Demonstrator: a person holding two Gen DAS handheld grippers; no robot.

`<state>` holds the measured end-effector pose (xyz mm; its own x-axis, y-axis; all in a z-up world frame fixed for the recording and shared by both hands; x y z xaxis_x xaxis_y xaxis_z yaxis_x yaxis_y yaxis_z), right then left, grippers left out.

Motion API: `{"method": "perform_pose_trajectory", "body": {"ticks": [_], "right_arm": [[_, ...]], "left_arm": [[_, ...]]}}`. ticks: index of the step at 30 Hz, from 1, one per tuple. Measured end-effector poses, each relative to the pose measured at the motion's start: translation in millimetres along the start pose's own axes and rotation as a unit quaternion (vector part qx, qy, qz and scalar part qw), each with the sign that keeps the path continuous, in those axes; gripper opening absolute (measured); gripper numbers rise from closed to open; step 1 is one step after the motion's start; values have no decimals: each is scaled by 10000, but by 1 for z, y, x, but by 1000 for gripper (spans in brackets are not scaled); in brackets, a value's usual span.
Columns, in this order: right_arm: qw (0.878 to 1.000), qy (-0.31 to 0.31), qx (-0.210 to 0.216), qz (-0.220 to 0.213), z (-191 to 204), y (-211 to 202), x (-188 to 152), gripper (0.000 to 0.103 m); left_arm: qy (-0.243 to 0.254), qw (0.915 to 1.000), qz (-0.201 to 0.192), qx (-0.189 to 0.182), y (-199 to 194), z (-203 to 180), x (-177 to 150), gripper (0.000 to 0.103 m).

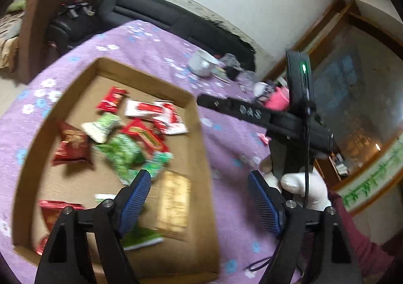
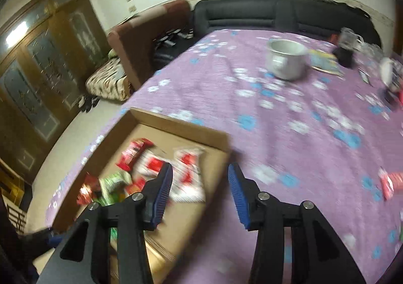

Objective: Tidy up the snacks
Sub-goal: 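Grasp the clear green-zip packet with the right gripper while the left grasps the pink bunny packet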

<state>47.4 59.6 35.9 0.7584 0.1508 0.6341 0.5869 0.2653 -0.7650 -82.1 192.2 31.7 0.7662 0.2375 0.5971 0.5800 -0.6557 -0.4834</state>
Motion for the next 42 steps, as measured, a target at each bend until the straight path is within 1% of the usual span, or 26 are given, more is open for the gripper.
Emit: {"method": "perform_pose_trajectory", "body": {"ticks": [3,6,8,10,13,16,17,18,20,21,23,24,26,27,28,29,30,31,32,34,35,36,38,39,41,42], "right_arm": [[9986,472,-249,7,-66,-17,-18,45],[9923,1025,-694,-30,-140,-31,-26,45],[9821,1570,-1043,-42,-202,-38,-29,45],[9704,2039,-1295,51,-253,-37,-33,45],[9552,2518,-1532,257,-308,-25,-32,45],[9460,2833,-1505,464,-324,-5,-29,45],[9443,2885,-1470,584,-322,5,-25,48],[9442,2868,-1468,685,-319,13,-24,52],[9472,2595,-1735,730,-309,20,-18,53],[9493,2458,-1814,740,-301,20,-18,40],[9569,2104,-1850,769,-277,24,-19,28],[9585,1962,-1919,777,-267,23,-23,26],[9638,1837,-1754,807,-242,17,-33,26],[9663,1818,-1629,823,-231,14,-39,26],[9708,1772,-1347,899,-214,9,-49,26],[9755,1724,-947,987,-200,5,-55,26],[9786,1731,-332,1061,-184,1,-60,26],[9781,1780,268,1045,-174,-8,-63,26],[9794,1768,472,860,-173,-24,-63,27],[9856,1652,57,361,-194,-50,-58,39],[9851,1673,-382,67,-215,-63,-56,57],[9802,1790,-842,-132,-240,-74,-56,64],[9698,1931,-1472,-235,-280,-86,-63,64],[9662,1948,-1677,-191,-295,-87,-68,64],[9603,2024,-1920,11,-319,-80,-79,64],[9590,2087,-1914,97,-324,-76,-86,64]], "left_arm": [[206,9996,123,-111,9,-17,-4,83],[326,9990,266,-171,19,-30,-10,84],[359,9985,360,-221,28,-38,-13,84],[374,9979,460,-255,37,-44,-18,84],[418,9968,631,-265,51,-53,-23,84],[526,9956,750,-205,57,-62,-27,84],[536,9955,762,-190,56,-63,-29,84],[544,9954,776,-163,56,-64,-29,84],[536,9954,790,-116,57,-65,-30,84],[531,9954,787,-108,57,-66,-31,84],[529,9954,791,-84,57,-65,-31,84],[522,9954,804,-83,58,-65,-32,84],[515,9952,828,-94,59,-65,-32,84],[520,9950,840,-111,60,-66,-33,84],[530,9949,849,-132,61,-66,-34,84],[537,9947,859,-146,61,-67,-34,84],[542,9947,865,-154,62,-67,-34,84],[551,9946,868,-165,62,-68,-35,84],[567,9944,869,-174,62,-69,-35,84],[593,9942,876,-203,60,-70,-37,84],[590,9941,884,-224,61,-70,-37,84],[580,9938,910,-262,62,-70,-38,85],[527,9930,991,-365,66,-71,-42,87],[470,9924,1044,-462,69,-72,-44,88],[348,9904,1161,-662,77,-75,-49,88],[331,9898,1201,-690,80,-78,-50,88]]}}
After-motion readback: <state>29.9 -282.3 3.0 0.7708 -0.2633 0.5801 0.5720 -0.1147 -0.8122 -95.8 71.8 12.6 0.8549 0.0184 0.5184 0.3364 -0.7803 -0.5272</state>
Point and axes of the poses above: each gripper's, at about its wrist camera, not at the fingertips, and y roughly the way its jaws point, z to its left, x to its top, the point moved 6 cm from there along y, roughly the way its jaws point, and after that the axes turned 10 degrees about -x, right-handed, at the moved point
